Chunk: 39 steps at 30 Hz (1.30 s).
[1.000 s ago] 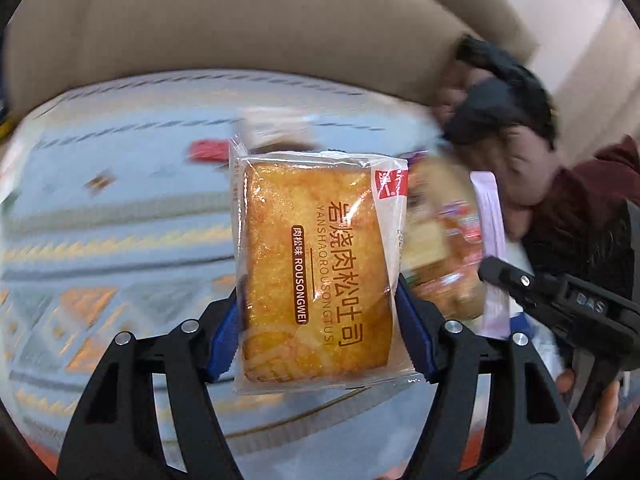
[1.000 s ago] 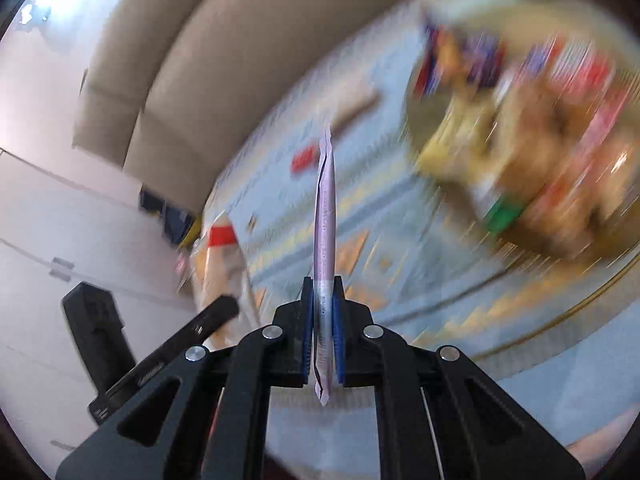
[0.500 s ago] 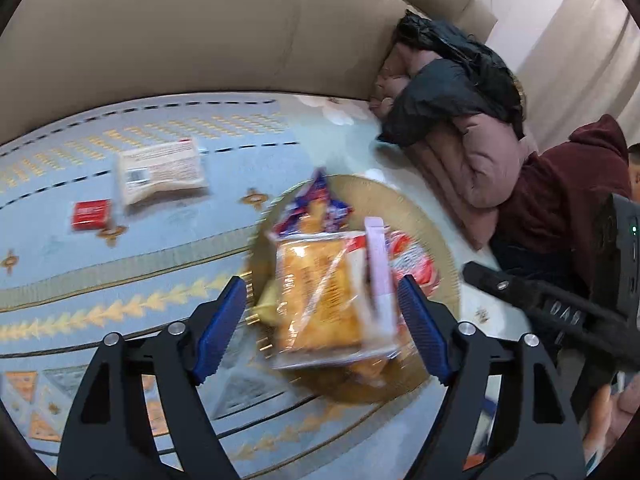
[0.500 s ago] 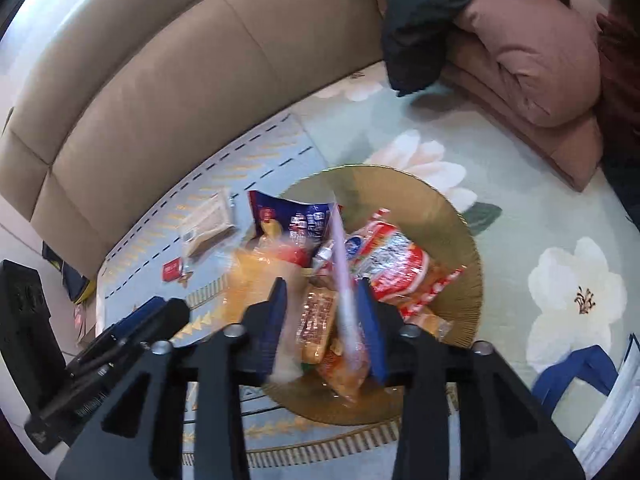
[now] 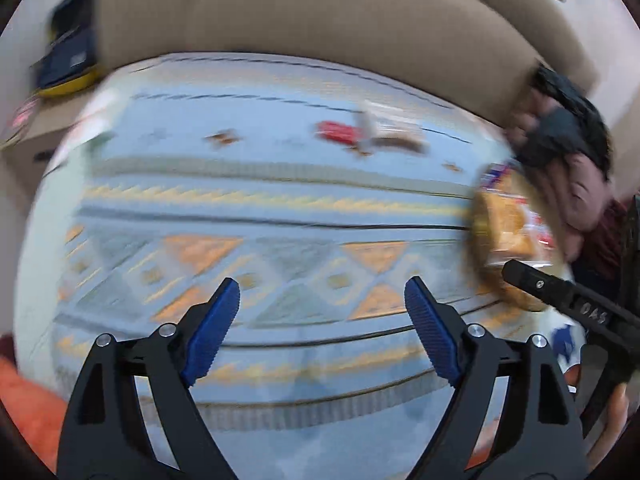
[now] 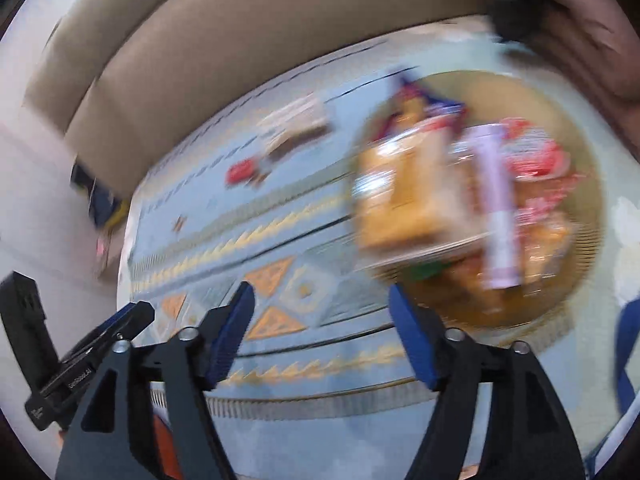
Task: Organize snacks
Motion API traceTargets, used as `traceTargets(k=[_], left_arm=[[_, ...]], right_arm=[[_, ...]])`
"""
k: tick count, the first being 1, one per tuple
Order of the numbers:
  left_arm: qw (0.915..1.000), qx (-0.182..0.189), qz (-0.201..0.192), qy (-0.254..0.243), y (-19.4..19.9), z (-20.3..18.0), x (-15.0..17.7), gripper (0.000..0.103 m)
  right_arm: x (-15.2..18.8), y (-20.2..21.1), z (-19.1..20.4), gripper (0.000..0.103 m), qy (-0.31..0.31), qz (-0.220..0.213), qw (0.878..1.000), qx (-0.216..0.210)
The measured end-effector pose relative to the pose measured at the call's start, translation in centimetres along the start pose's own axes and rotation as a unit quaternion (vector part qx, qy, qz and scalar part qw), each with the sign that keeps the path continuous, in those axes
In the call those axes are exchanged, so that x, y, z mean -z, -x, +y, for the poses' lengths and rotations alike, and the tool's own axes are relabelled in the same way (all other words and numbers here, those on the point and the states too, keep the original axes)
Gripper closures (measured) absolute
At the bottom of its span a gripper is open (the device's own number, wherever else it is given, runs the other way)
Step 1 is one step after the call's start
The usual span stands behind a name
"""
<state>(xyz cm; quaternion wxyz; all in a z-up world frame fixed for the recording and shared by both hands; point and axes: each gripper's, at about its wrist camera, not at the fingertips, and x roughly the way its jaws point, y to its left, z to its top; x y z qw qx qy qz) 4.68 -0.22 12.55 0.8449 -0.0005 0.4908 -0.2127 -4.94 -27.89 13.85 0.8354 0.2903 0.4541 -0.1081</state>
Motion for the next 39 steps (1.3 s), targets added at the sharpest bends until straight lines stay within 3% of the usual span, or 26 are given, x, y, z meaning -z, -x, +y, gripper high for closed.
traceTargets(k=[3,7,11,14,17,19,20,22,27,39], left_arm=[[0.9987,-0.044,-0.015,0.022,-0.3,3.2,1.9,0.017],[0.9924,-0.117,-0.008,0.037,-3.1,5.6,3.8,0.019],[0.9945,-0.082,0.018,0.062,-4.7,6.3,3.5,0.019],[0.9942,-0.101,0.014,0.035,-5.5,5.4,3.2,0.019],[0.9949,-0.094,0.024,0.025,-6.0,4.7,3.3,0.019],[0.9951,-0.092,0.025,0.025,-6.1,4.5,3.3,0.017],[0.995,-0.094,0.024,0.025,-6.0,4.6,3.3,0.017],[0.9944,-0.098,0.024,0.03,-5.9,4.8,3.4,0.016],[0.991,-0.123,0.024,0.047,-5.6,5.8,3.3,0.016],[0.9901,-0.134,0.006,0.04,-4.7,5.8,3.2,0.016]], right_arm=[[2.4,-3.4,5.5,0.022,0.064,0.003,0.997,0.044],[5.2,-8.7,9.0,0.016,0.11,0.01,0.99,0.088],[7.8,-12.7,9.7,0.013,0.164,-0.003,0.973,0.16],[9.7,-14.5,9.1,0.005,0.192,-0.001,0.961,0.201],[9.6,-14.6,7.8,0.005,0.163,0.004,0.97,0.179],[9.6,-14.7,6.0,0.005,0.125,0.001,0.983,0.134],[10.0,-14.3,5.0,0.005,0.112,-0.02,0.988,0.105],[11.2,-13.8,4.5,0.005,0.125,-0.059,0.987,0.085],[12.6,-13.4,5.1,0.005,0.133,-0.09,0.981,0.109],[11.9,-13.3,4.9,0.005,0.125,-0.085,0.983,0.102]])
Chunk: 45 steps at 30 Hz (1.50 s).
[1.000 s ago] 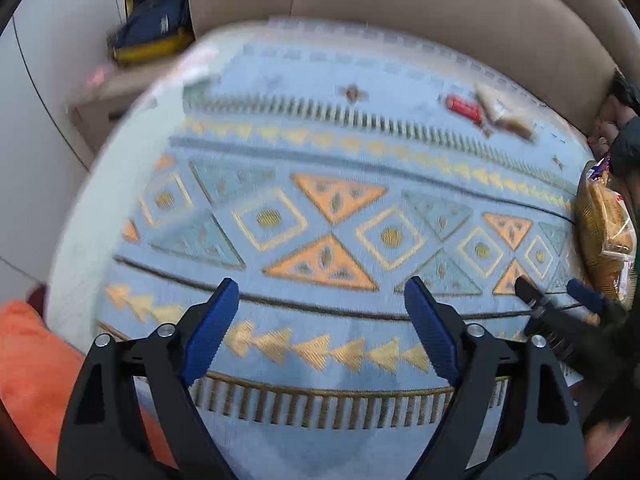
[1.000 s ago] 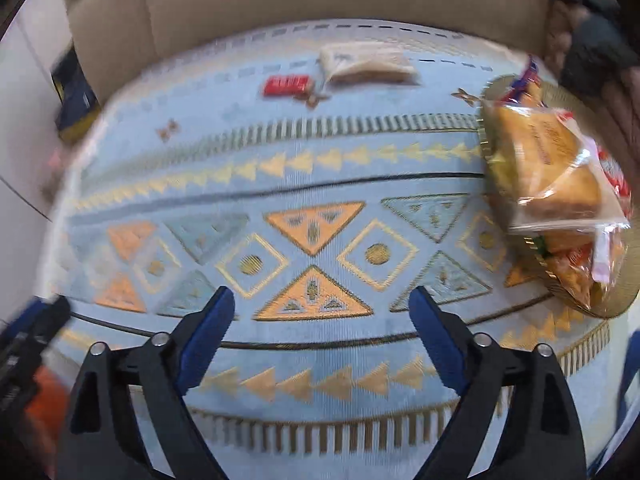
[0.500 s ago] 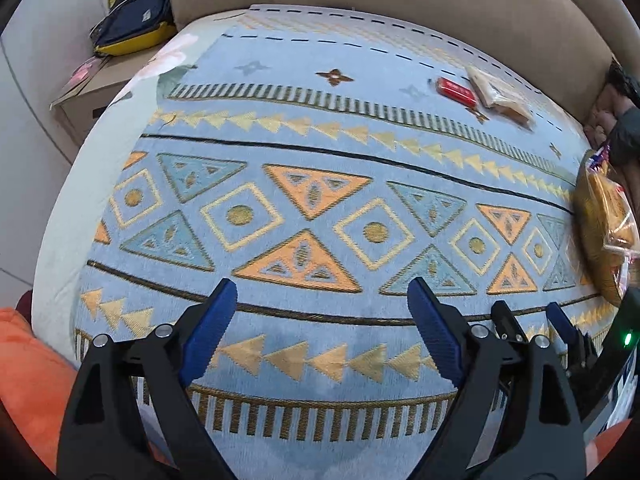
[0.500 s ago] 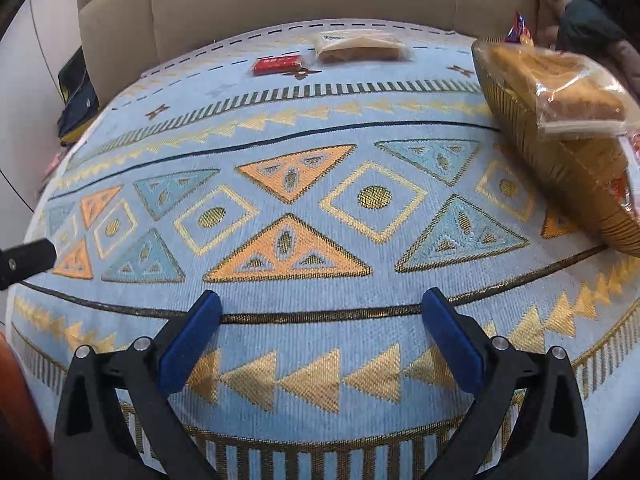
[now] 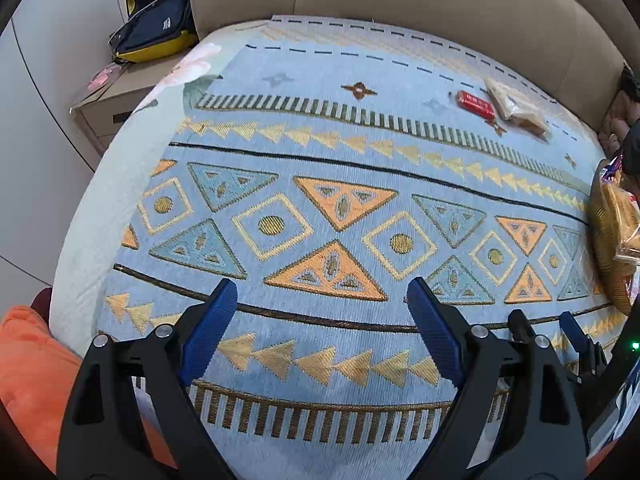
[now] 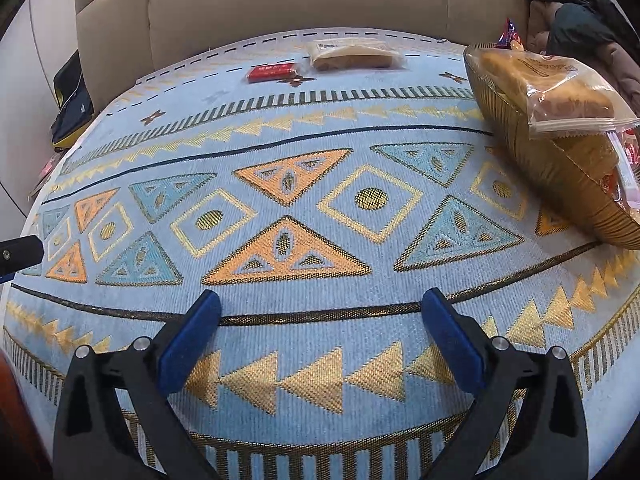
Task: Organize snacks
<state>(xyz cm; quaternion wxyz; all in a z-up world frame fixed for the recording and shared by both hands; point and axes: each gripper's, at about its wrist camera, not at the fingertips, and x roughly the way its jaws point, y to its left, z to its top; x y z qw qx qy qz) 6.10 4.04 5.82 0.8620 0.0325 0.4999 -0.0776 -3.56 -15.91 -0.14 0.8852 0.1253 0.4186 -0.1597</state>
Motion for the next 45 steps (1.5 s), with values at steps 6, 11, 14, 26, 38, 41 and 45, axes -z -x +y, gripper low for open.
traceTargets(k=[6,11,14,26,38,41,45], left_arm=[[0.9997,0.019,0.015,0.01,-0.67,0.15,-0.26,0.016],[0.9995,0.029,0.012,0.004,-0.43,-0.19,-0.37,0.016],[0.9994,0.033,0.01,0.006,-0.34,-0.13,-0.54,0.016],[0.9993,0.034,0.012,0.006,-0.34,-0.09,-0.52,0.016],[0.9993,0.034,0.014,0.004,-0.37,-0.14,-0.53,0.016],[0.9993,0.035,0.015,0.005,-0.41,-0.13,-0.54,0.016],[0.9992,0.036,0.015,0.005,-0.4,-0.12,-0.53,0.016]], right_arm=[[0.1,0.09,0.04,0.005,0.0,0.0,1.0,0.001],[0.09,0.09,0.01,0.005,0.0,0.0,1.0,0.001],[0.09,0.09,0.0,0.005,0.0,0.0,1.0,0.001],[0.08,0.09,0.02,0.005,0.0,-0.001,1.0,0.001],[0.08,0.09,0.05,0.005,0.0,-0.001,1.0,0.002],[0.08,0.09,0.06,0.005,0.0,-0.001,1.0,0.002],[0.08,0.09,0.07,0.005,0.0,-0.001,1.0,0.002]])
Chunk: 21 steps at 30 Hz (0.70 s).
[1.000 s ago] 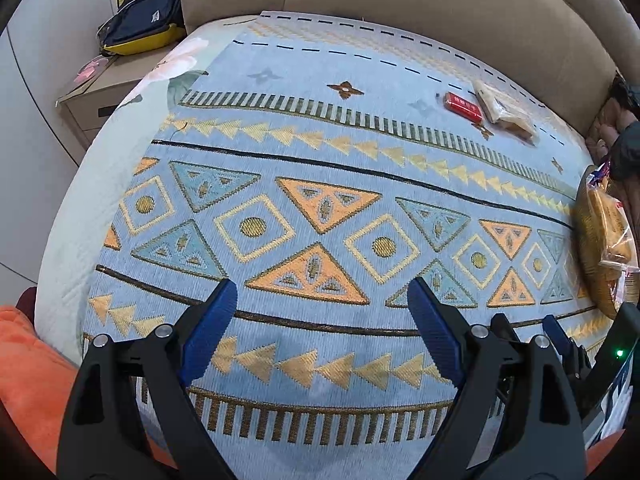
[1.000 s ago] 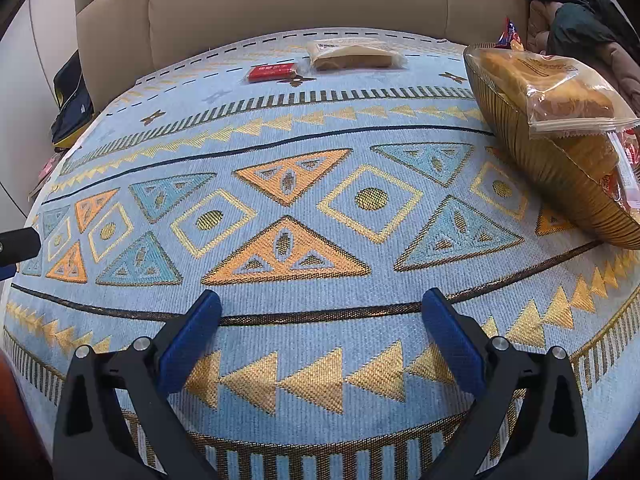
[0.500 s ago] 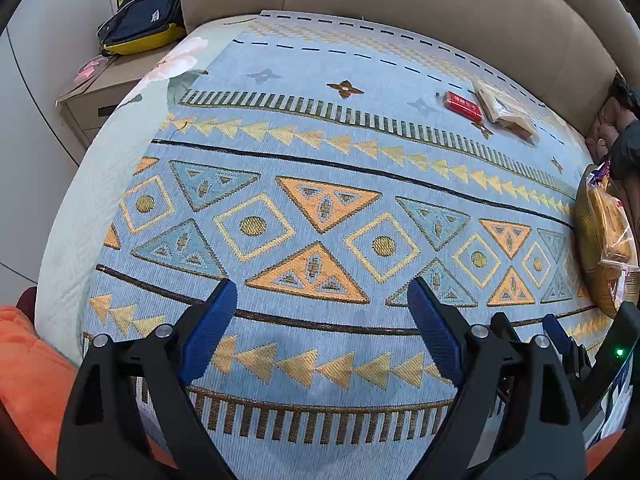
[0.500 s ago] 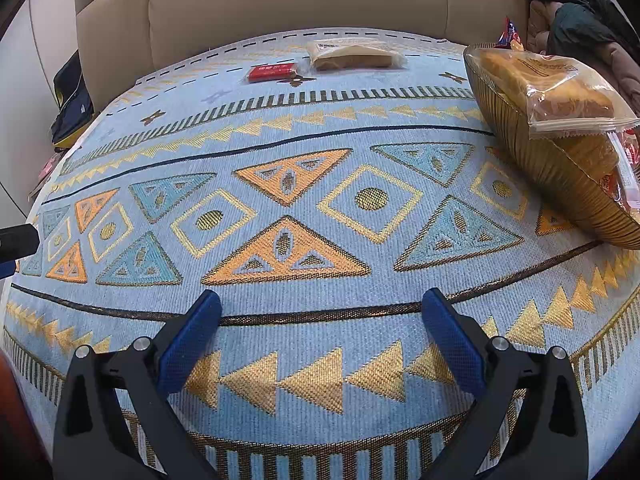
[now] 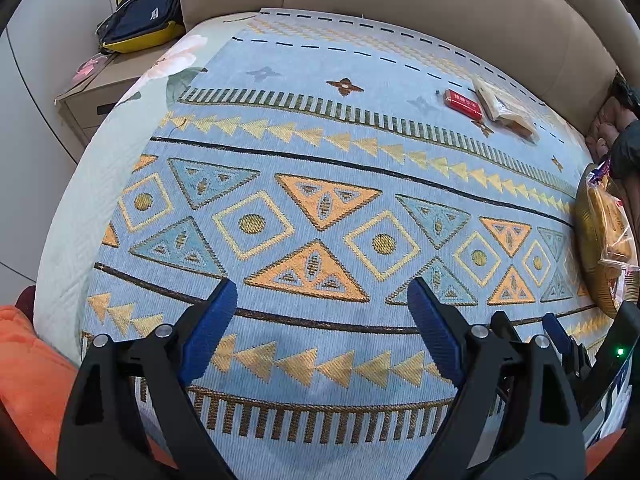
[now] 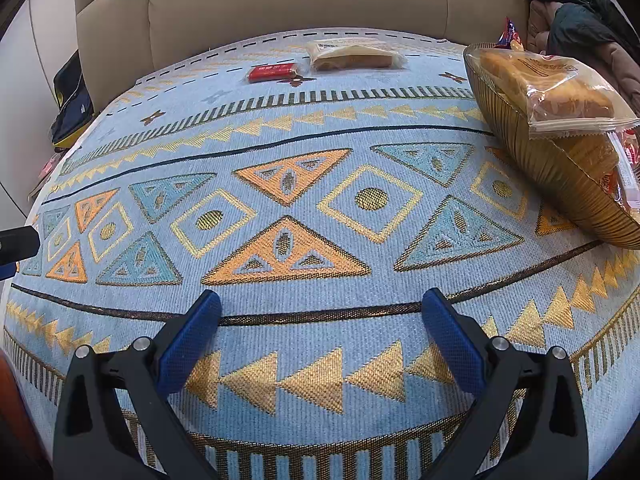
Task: Organize snacks
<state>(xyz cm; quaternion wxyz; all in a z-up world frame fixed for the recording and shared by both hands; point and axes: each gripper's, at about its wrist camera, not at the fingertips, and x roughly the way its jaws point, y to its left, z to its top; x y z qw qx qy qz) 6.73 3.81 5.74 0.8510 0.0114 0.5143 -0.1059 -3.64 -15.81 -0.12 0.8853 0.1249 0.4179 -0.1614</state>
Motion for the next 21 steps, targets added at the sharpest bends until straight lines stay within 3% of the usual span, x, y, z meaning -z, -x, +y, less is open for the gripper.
traceTargets(k=[21], left_arm=[[0.9999,0.0,0.015,-0.006,-0.76,-0.12,0.34,0.015]], right_arm=[[0.03,0.01,-0.06,0.005,0.0,0.0,1.0,0.0]])
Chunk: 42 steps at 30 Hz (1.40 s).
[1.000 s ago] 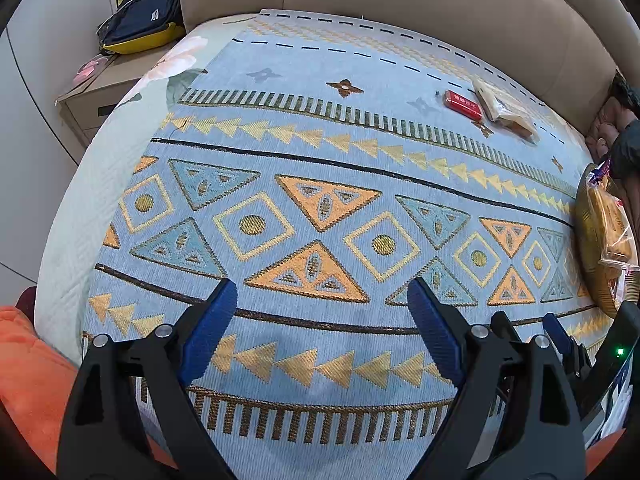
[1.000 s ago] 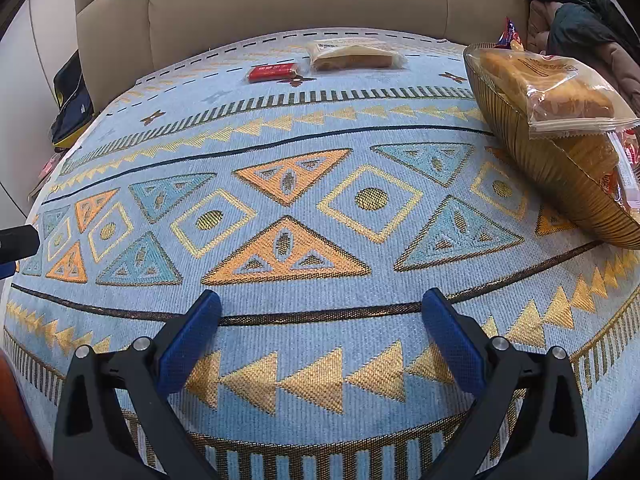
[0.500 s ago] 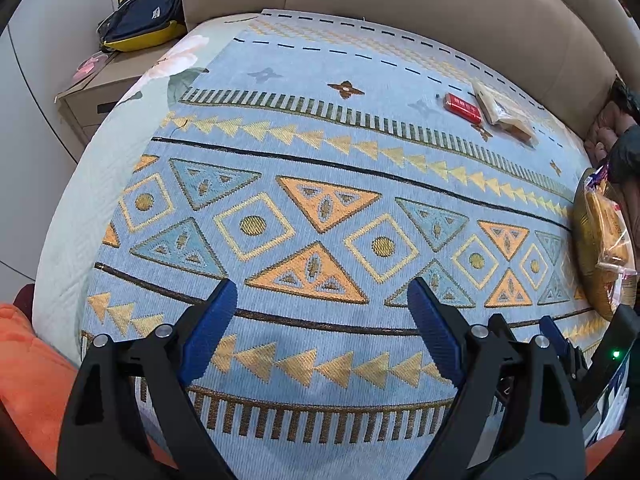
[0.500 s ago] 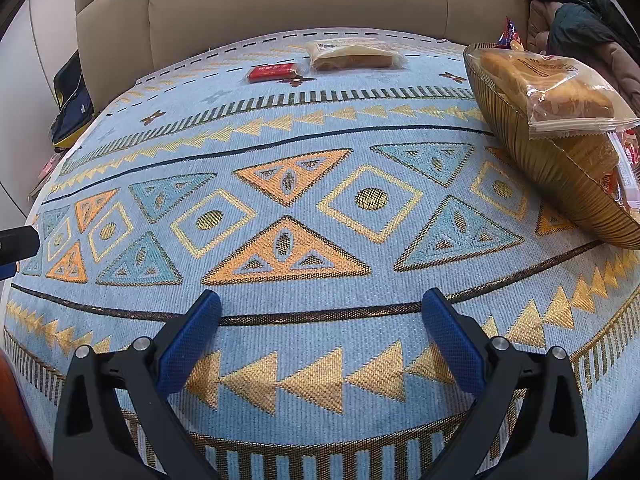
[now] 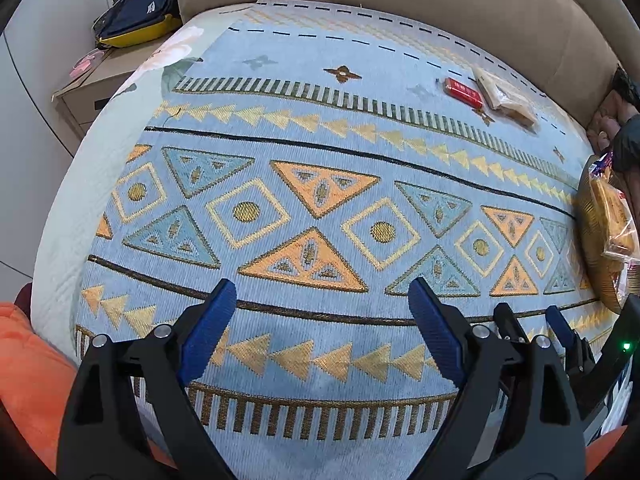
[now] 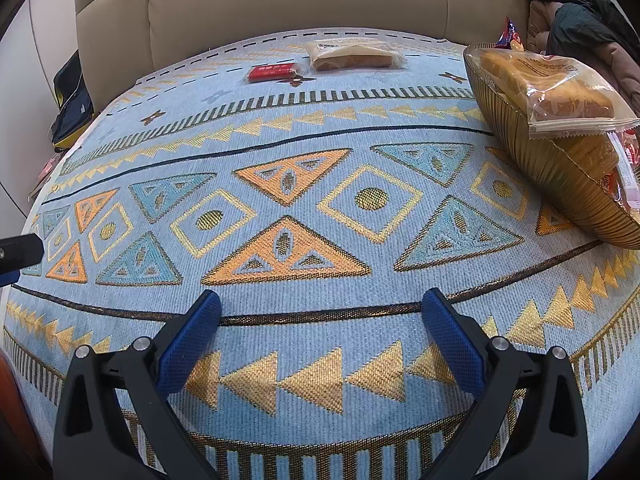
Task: Organize snacks
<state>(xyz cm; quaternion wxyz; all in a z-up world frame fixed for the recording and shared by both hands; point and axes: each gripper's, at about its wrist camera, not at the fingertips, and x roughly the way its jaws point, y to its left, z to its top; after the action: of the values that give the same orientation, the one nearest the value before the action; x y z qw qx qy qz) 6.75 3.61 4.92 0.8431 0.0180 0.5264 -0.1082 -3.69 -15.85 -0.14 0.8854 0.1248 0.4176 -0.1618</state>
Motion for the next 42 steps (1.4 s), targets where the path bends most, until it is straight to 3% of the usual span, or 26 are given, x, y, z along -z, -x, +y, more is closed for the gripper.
traceTargets(k=[14,42], left_arm=[[0.9999,-0.004,-0.01,-0.001,0.5,0.2,0.0,0.015],[0.9997,-0.023,0.008,-0.009,-1.4,-0.4,0.0,0.015]], right_arm=[[0.0,0.0,0.0,0.005,0.0,0.0,1.0,0.0],[0.0,0.1,0.0,0.005,-0.001,-0.001,1.0,0.001]])
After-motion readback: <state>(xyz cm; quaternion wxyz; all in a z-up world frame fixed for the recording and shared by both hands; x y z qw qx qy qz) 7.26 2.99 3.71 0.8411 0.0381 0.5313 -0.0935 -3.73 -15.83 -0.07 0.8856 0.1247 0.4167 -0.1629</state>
